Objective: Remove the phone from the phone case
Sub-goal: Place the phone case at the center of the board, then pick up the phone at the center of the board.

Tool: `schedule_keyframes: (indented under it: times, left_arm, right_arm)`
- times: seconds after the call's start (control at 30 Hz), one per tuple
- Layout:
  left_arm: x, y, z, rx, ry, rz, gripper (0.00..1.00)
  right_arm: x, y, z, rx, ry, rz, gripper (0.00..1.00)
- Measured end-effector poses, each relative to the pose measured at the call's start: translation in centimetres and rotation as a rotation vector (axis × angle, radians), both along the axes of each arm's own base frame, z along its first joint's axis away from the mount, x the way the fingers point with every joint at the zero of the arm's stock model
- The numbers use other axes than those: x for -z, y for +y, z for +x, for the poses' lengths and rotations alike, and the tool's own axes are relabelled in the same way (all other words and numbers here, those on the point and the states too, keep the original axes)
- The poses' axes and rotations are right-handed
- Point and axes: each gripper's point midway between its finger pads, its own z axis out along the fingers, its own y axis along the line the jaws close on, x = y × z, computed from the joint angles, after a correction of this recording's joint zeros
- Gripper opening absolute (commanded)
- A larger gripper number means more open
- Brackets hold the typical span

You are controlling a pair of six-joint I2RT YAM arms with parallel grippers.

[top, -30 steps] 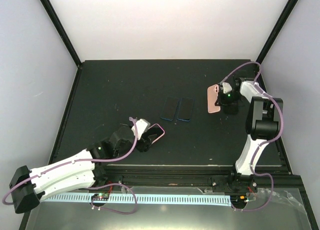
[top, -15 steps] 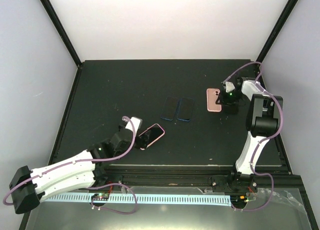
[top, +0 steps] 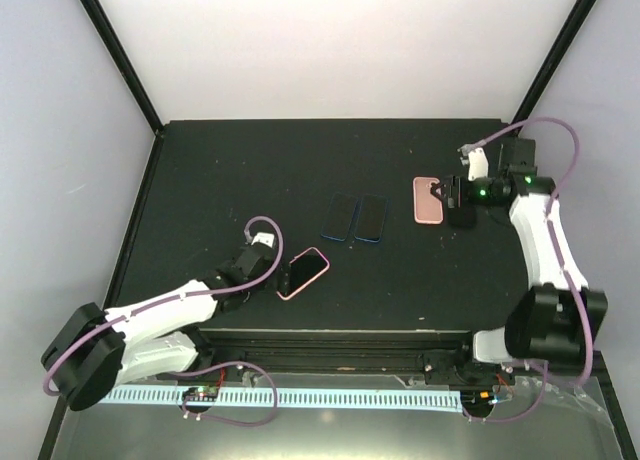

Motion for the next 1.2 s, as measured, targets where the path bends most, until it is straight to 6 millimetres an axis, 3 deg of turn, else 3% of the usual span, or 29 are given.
schedule_keyframes:
  times: [0.07, 0.17, 0.37, 0.5, 0.83, 0.97, 1.2]
  left_arm:
    - [0.6, 0.0, 0.1, -0.005, 0.038, -0.018, 0.99]
    - [0.9, -0.4, 0.5, -0.002, 0.068, -0.055, 0.99]
    - [1.8, -2.3, 1.4, 0.051, 0.149, -0.104, 0.99]
    - [2.3, -3.7, 2.1, 0.095, 0.185, -0.103, 0.99]
    - [3.4, -6.7, 1.8, 0.235, 0.263, -0.133, 0.99]
    - [3.2, -7.5, 0.9, 0.282, 0.278, -0.144, 0.99]
    - [3.0, -7.9, -3.0, 0.355, 0.333, -0.133, 0.99]
  right_arm:
    - [-2.8, 1.7, -1.9, -0.051, -0.082, 0.061, 0.65]
    - [-4.1, 3.6, -4.7, -0.126, -0.139, 0.129, 0.65]
    - [-0.4, 5.8, -7.7, -0.244, -0.042, 0.259, 0.66]
    - [0.3, 6.3, -7.9, -0.282, -0.012, 0.305, 0.66]
    - [-0.2, 6.7, -8.1, -0.319, -0.037, 0.322, 0.67]
    - [-0.3, 6.7, -8.2, -0.323, -0.044, 0.321, 0.67]
    - [-0.4, 6.8, -8.4, -0.328, -0.046, 0.323, 0.67]
